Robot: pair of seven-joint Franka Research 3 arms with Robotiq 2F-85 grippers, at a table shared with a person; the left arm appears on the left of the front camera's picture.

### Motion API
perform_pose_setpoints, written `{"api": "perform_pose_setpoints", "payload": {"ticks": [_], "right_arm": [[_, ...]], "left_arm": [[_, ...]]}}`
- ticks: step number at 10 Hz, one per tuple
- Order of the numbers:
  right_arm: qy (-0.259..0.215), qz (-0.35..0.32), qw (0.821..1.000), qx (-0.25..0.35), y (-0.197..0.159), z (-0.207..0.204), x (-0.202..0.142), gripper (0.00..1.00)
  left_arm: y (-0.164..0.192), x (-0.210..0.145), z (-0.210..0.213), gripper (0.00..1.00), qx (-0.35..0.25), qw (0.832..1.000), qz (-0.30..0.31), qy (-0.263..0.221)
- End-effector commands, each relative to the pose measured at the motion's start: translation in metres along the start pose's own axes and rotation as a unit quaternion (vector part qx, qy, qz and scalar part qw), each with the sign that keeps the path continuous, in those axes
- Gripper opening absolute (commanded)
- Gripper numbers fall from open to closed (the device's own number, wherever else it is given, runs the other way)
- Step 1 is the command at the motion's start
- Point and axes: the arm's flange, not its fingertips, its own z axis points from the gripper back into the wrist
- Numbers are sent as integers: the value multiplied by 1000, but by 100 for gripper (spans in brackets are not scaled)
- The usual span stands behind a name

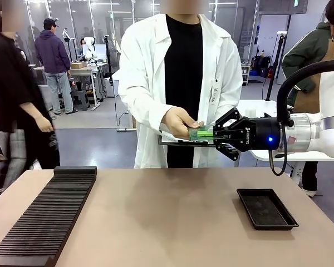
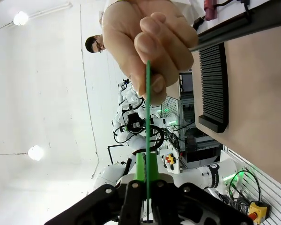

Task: Inspect the PCB.
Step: Place the Blank PCB in the ESD tray.

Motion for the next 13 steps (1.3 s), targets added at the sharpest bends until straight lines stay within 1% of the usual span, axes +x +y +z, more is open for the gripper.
{"api": "perform_pose_setpoints", "payload": {"ticks": [1, 13], "right_arm": [[2, 2, 1000, 0, 2, -3, 0, 0], [2, 2, 1000, 0, 2, -3, 0, 0]], "left_arm": [[0, 1, -1, 100, -2, 1000, -3, -1], [0, 1, -1, 100, -2, 1000, -3, -1]]}}
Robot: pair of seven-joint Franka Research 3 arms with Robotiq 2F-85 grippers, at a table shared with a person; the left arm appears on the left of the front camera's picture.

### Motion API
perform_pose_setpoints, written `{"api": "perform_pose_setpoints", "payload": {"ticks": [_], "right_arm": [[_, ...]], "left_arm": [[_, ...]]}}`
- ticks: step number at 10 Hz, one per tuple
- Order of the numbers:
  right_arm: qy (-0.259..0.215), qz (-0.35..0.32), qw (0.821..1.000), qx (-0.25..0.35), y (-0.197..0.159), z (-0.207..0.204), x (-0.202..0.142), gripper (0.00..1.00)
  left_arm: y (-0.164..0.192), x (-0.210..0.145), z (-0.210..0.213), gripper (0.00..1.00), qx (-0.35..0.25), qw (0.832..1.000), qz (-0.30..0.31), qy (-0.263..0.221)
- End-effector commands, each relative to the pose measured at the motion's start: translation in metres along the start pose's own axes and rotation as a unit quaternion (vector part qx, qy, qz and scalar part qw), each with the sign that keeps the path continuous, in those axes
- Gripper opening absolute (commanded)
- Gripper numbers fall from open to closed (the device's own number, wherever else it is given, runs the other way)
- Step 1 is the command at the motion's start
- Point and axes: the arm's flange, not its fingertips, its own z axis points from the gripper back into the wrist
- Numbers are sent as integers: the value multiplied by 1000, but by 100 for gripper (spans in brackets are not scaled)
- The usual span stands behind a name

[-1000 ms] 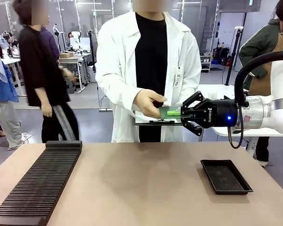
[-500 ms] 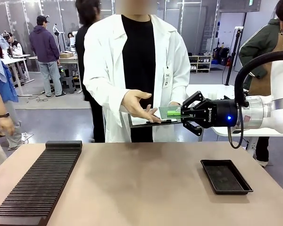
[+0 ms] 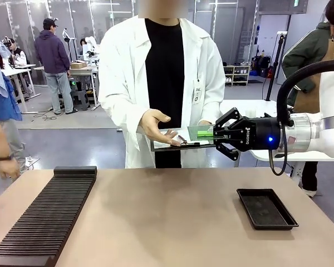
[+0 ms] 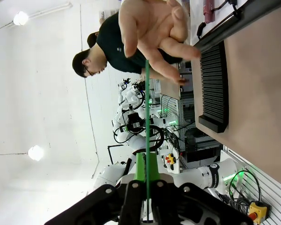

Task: Inspect the PCB.
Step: Place the Blank PCB in the ESD tray.

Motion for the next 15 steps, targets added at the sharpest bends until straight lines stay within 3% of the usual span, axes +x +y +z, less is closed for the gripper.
{"api": "perform_pose_setpoints", "payload": {"ticks": [1, 2, 3, 6, 7, 11, 15], "right_arm": [[2, 2, 1000, 0, 2, -3, 0, 0], [0, 0, 1000, 0, 0, 0, 0, 3], [-56, 48, 995, -69, 15, 12, -3, 3], [-77, 91, 980, -162, -12, 61, 10, 3], [-90, 120, 967, -207, -23, 85, 15, 3], [-87, 135, 948, -275, -88, 142, 49, 3], [-69, 126, 940, -308, -133, 147, 74, 3]], "left_arm": [[0, 1, -1, 100, -2, 1000, -3, -1], [0, 1, -1, 100, -2, 1000, -3, -1], [0, 1, -1, 100, -2, 1000, -3, -1], [0, 1, -1, 100, -2, 1000, -3, -1], [0, 1, -1, 100, -2, 1000, -3, -1], [0, 1, -1, 100, -2, 1000, -3, -1], [0, 1, -1, 100, -2, 1000, -3, -1]]}}
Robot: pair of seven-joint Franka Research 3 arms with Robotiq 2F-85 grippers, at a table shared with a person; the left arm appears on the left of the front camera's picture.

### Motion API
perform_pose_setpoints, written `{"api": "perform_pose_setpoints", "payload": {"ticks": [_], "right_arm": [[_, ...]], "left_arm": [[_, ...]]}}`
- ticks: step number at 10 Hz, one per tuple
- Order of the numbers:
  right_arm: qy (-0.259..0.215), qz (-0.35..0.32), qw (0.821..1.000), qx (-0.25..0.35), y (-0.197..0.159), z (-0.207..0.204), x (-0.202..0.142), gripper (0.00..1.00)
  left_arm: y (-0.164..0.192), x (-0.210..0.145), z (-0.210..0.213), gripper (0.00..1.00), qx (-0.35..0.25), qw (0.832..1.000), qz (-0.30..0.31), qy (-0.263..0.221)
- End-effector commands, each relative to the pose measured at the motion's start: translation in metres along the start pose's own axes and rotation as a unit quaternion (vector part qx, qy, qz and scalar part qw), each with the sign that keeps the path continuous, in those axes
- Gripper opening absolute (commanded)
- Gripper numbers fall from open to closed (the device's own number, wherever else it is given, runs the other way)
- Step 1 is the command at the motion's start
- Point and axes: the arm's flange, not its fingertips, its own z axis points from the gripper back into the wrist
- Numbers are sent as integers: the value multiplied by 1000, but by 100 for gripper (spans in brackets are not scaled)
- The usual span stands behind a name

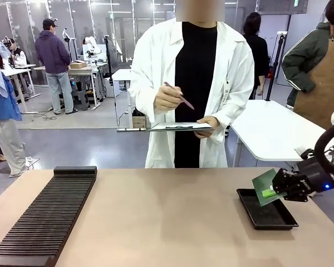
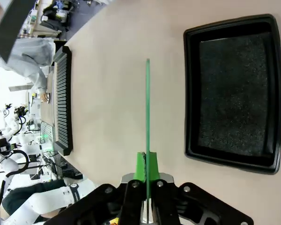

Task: Inspect the PCB.
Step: Place the Blank PCB in the ESD tray.

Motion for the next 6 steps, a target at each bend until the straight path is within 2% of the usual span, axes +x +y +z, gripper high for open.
{"api": "perform_pose_setpoints", "payload": {"ticks": [1, 6], "right_arm": [[11, 15, 1000, -19, -5, -13, 14, 3], [19, -7, 998, -55, -26, -38, 35, 3]], "left_arm": [[0, 1, -1, 100, -2, 1000, -3, -1], [0, 1, -1, 100, -2, 1000, -3, -1]]}}
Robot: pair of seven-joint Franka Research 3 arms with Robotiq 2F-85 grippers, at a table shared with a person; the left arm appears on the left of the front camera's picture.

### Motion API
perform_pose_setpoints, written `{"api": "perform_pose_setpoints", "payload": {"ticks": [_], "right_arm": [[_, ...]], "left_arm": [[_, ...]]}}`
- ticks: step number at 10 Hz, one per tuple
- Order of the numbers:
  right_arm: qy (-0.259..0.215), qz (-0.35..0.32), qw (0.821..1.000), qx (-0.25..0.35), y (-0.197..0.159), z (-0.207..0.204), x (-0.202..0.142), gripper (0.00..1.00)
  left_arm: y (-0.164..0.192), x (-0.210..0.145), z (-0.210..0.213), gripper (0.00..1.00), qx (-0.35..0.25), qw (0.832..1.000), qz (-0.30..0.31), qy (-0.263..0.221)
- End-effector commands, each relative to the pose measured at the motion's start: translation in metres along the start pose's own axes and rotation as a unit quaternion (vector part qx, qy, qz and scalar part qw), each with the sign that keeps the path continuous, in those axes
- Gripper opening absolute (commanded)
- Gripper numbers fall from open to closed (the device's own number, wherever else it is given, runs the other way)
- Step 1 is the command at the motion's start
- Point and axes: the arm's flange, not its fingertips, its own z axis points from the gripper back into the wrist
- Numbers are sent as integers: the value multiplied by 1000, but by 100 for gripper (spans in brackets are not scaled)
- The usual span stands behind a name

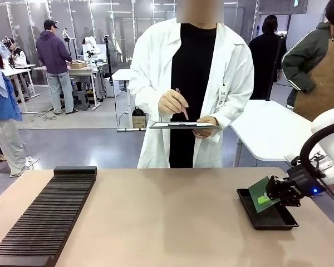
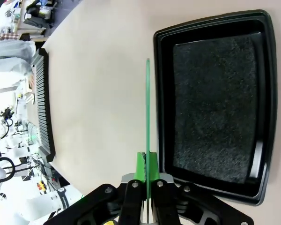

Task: Inspect the PCB.
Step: Place the Blank PCB in the ESD tray.

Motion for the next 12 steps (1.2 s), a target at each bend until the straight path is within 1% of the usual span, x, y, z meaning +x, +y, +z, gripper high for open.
{"api": "perform_pose_setpoints", "payload": {"ticks": [1, 3, 5, 6, 7, 9, 10, 11, 12], "right_arm": [[4, -4, 1000, -21, -5, -8, 14, 3], [2, -4, 999, -38, -10, -15, 17, 3], [0, -6, 999, -36, -9, -20, 17, 3], [-1, -8, 999, -39, -8, -22, 18, 12], [-4, -9, 999, -42, -6, -23, 18, 28], [-11, -11, 998, -65, -4, -27, 12, 61], [-19, -10, 997, -73, 0, -27, 8, 50], [-29, -6, 996, -86, 5, -26, 3, 95], [-38, -5, 994, -100, 13, -24, -2, 83]], "left_arm": [[0, 1, -1, 100, -2, 1000, -3, -1], [0, 1, -1, 100, -2, 1000, -3, -1], [0, 1, -1, 100, -2, 1000, -3, -1], [0, 1, -1, 100, -2, 1000, -3, -1], [0, 1, -1, 100, -2, 1000, -3, -1], [0, 1, -1, 100, -2, 1000, -3, -1], [0, 1, -1, 100, -2, 1000, -3, -1], [0, 1, -1, 100, -2, 1000, -3, -1], [0, 1, -1, 100, -2, 1000, -3, -1]]}}
